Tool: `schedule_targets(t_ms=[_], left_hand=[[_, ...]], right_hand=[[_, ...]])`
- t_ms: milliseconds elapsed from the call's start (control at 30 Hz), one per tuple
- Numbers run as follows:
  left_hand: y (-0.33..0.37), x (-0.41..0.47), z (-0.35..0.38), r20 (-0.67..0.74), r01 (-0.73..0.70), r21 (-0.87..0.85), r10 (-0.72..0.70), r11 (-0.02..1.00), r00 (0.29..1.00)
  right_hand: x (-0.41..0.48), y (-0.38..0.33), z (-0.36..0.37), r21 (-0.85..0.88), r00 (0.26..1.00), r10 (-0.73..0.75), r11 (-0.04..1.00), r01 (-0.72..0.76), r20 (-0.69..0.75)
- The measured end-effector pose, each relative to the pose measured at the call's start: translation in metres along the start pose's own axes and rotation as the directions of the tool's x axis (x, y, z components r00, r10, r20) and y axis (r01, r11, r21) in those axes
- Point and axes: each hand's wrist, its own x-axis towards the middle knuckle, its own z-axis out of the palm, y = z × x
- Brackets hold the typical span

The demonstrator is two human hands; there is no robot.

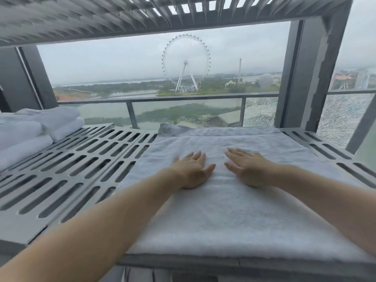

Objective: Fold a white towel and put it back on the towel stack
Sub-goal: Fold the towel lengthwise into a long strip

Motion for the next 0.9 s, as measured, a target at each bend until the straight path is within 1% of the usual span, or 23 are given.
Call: schedule_targets(t_ms=[67, 167, 267, 333, 433, 500, 600, 733, 900], left_hand=[[0.002, -0.014, 0.012, -0.011, -0.001, -0.016, 0.001, 1.0, 1.0], [-0.005, -0.026, 0.017, -0.052, -0.033, -0.014, 0.032, 0.999, 0.998], [-0.012, -0.025, 0.005, -0.016, -0.053, -0.003, 0.053, 0.999, 0.998], [-0.013, -0.024, -0.002, 0.001, -0.064, 0.023, 0.064, 0.998, 0.998], [-0.013, -0.031, -0.002, -0.062, -0.04, 0.091, 0.046, 0.995, 0.997], [-0.016, -0.04, 0.004, -0.071, 0.0, 0.075, 0.005, 0.997, 0.997], [-0.024, -0.054, 0.009, -0.034, 0.042, 0.008, -0.041, 0.999, 0.999], [-0.022, -0.06, 0.008, -0.036, 0.066, 0.003, -0.066, 0.998, 0.997], [-0.02, -0.066, 0.007, -0.027, 0.085, 0.0, -0.085, 0.996, 0.996]], right_hand=[[-0.012, -0.01, 0.01, 0.048, 1.0, -0.016, 0.999, 0.016, 0.013], [-0.026, -0.016, 0.02, 0.02, 0.999, -0.018, 1.0, 0.017, 0.033], [-0.016, -0.022, 0.015, 0.01, 1.0, 0.021, 1.0, -0.021, 0.024], [-0.008, -0.028, 0.015, -0.001, 0.999, 0.04, 0.999, -0.04, 0.012], [-0.004, -0.029, 0.017, 0.0, 0.999, 0.037, 0.999, -0.037, -0.021], [-0.007, -0.025, 0.018, 0.027, 1.0, 0.012, 1.0, -0.011, -0.029], [-0.013, -0.021, 0.016, 0.033, 0.998, -0.055, 0.998, 0.055, -0.019], [-0.015, -0.017, 0.009, 0.013, 0.991, -0.13, 0.991, 0.13, 0.028], [-0.02, -0.02, 0.004, 0.033, 0.986, -0.166, 0.986, 0.165, 0.028]])
